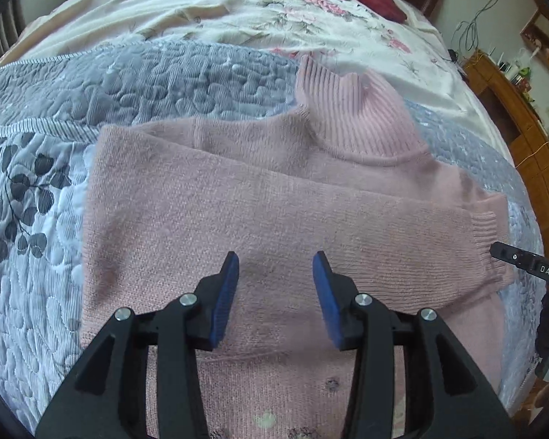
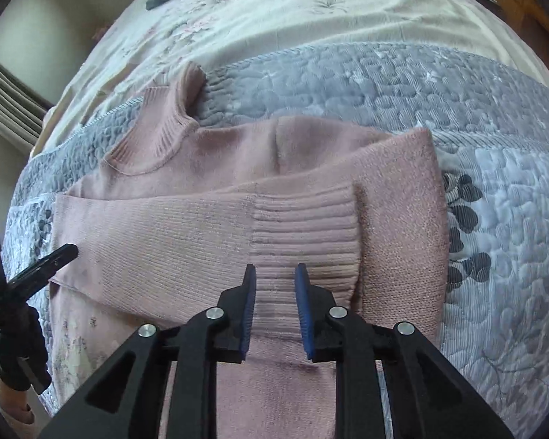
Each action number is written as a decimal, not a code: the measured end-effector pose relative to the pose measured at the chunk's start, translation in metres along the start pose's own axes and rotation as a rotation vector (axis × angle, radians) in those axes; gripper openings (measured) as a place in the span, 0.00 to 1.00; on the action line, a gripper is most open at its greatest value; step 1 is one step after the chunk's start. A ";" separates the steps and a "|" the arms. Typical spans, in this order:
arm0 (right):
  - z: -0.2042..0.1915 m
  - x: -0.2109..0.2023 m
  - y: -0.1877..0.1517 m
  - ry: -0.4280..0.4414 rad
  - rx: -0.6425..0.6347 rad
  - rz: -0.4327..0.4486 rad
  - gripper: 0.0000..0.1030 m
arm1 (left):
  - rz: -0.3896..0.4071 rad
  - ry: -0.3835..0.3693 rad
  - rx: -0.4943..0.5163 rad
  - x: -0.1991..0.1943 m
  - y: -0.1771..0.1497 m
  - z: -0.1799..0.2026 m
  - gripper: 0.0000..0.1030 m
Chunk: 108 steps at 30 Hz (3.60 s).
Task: Fold small clothes
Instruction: 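Grasp the turtleneck collar edge with the left tool while the right tool grasps beside it, then fold the collar edge down toward the hem with both tools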
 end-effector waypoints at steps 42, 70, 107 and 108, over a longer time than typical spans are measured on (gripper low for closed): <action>-0.087 0.063 0.197 0.328 -0.147 0.170 0.12 | -0.004 -0.157 0.062 0.075 0.146 0.086 0.07; -0.097 -0.024 0.001 0.430 -0.291 0.134 0.43 | -0.093 -0.434 0.040 -0.031 -0.025 0.010 0.23; -0.095 0.040 0.007 0.460 -0.022 -0.005 0.11 | -0.181 -0.331 -0.119 0.016 -0.018 0.020 0.08; -0.091 0.037 0.007 0.456 -0.016 0.003 0.10 | -0.191 -0.326 -0.132 0.018 -0.017 0.017 0.08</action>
Point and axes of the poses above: each gripper's, at about its wrist camera, not at the fingertips, and x roughly the way its jaws point, z to its right, y to its top, the point moved 9 cm from there along x, roughly the way its jaws point, and after that the axes turned 14 degrees about -x, right-handed, at the moved point
